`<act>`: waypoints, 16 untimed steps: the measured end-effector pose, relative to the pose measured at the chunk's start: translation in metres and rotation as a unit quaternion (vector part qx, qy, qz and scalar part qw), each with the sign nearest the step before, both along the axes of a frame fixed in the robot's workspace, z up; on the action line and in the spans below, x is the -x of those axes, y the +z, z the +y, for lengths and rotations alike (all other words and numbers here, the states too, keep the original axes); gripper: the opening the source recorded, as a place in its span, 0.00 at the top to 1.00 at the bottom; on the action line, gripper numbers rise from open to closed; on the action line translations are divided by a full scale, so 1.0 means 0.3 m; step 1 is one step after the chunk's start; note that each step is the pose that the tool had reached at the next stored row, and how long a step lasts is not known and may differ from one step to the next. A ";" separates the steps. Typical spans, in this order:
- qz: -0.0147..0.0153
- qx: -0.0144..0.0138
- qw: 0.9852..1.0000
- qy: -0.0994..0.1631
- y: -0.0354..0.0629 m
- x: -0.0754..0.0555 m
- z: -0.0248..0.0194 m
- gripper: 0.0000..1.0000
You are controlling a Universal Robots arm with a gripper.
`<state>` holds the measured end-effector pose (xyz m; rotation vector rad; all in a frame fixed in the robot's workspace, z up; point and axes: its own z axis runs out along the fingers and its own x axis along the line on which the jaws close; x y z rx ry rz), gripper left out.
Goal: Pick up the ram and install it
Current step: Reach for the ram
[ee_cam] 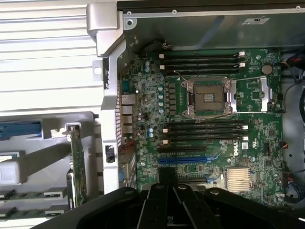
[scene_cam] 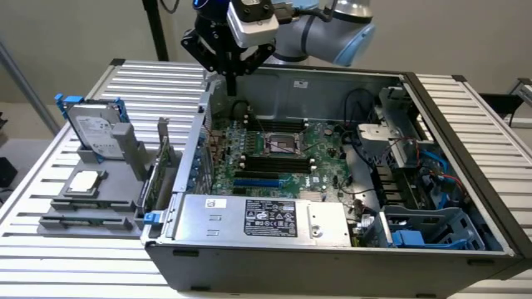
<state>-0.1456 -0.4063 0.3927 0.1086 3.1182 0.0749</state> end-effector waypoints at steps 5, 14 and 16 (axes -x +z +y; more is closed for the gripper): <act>0.000 0.000 1.000 0.000 0.000 0.063 -0.020 0.89; 0.000 0.000 1.000 0.000 -0.001 0.198 -0.060 0.89; 0.000 0.000 1.000 0.000 -0.002 0.228 -0.068 0.89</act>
